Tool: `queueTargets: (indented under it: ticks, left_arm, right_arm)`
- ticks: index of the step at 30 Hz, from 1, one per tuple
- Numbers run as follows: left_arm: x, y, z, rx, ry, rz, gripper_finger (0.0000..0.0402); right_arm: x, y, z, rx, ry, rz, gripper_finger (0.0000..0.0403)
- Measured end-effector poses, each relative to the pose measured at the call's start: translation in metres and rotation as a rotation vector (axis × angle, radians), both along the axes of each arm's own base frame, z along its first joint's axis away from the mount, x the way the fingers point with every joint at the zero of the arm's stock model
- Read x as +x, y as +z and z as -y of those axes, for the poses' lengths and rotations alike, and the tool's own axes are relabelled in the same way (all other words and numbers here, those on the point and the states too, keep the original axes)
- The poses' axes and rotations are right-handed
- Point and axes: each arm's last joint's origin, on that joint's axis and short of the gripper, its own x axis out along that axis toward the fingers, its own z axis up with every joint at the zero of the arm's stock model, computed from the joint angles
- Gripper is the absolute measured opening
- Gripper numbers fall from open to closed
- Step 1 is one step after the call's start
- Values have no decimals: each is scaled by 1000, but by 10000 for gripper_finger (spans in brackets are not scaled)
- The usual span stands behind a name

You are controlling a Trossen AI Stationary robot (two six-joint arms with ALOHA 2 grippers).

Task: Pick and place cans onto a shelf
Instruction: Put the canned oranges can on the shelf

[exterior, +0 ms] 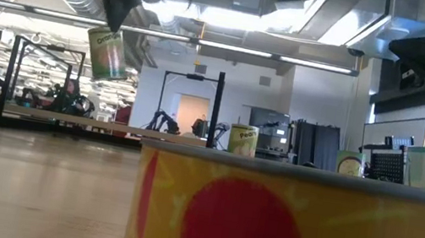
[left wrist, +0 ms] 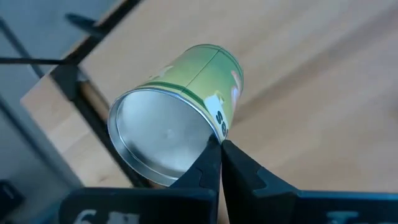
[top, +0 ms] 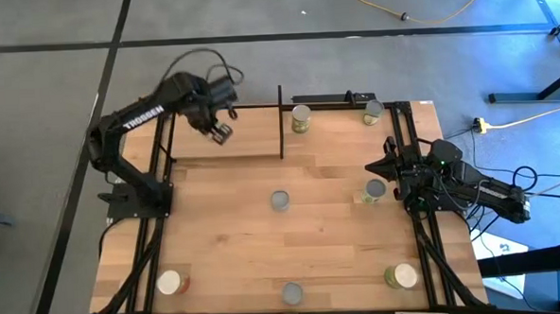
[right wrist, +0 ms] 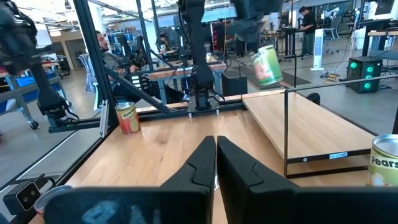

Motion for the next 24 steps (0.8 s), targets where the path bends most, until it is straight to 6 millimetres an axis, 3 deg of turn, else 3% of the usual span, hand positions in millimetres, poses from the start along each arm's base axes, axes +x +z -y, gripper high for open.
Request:
queueTargets:
  ticks: [5,12,17,24]
  left_arm:
    - [-22,-3,-33,-8,98,-24,0]
    - [-32,-29,-77,-75,149,-120,0]
    - [-23,-48,-91,-105,99,-190,0]
    - [-26,-65,-107,-151,129,-231,0]
  right_arm:
    - [0,0,0,-1,-1,0,19]
    - [0,0,0,-1,-1,0,19]
    - [0,0,0,0,0,0,19]
    - [0,0,0,0,-1,0,19]
